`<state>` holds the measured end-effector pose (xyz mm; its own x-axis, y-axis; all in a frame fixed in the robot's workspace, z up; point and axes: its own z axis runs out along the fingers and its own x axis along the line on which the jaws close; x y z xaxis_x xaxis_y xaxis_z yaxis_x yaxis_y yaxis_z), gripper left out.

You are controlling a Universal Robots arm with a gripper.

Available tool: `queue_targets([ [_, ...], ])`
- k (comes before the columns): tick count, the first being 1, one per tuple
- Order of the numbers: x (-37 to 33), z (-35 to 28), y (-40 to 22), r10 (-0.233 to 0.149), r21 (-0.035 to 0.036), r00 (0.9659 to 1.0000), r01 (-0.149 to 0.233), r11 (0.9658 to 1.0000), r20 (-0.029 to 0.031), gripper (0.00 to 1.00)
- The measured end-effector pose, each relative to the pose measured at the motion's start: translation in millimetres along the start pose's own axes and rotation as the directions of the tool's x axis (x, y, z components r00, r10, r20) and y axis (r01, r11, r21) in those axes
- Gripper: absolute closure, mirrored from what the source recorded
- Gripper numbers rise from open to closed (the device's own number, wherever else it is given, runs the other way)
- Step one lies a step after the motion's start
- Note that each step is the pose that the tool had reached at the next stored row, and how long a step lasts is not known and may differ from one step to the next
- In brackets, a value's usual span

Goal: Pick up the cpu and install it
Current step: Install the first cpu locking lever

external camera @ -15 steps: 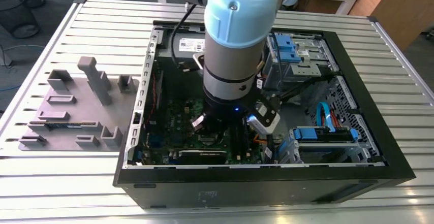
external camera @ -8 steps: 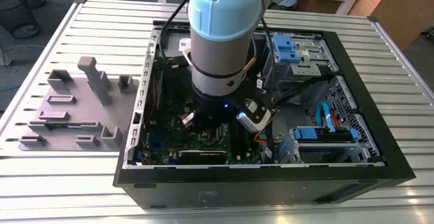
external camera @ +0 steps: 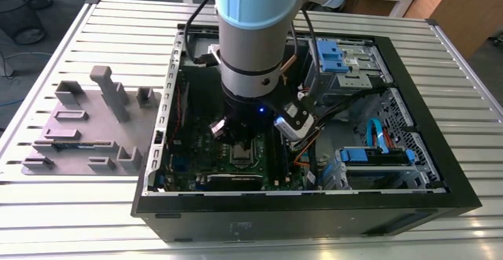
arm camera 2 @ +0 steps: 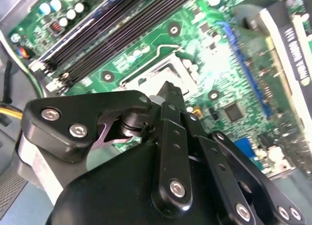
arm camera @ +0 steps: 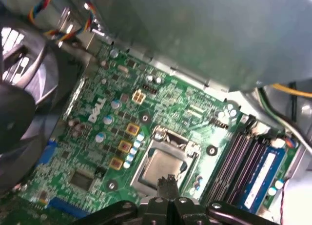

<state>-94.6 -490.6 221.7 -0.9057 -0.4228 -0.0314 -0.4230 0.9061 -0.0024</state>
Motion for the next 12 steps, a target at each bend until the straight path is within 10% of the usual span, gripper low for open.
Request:
queue_targets([
  [12, -0.6, -7.1, 0.9, 0.0, 0.0008, 1.0, 0.0, 1.0, 0.0003, 0.89],
])
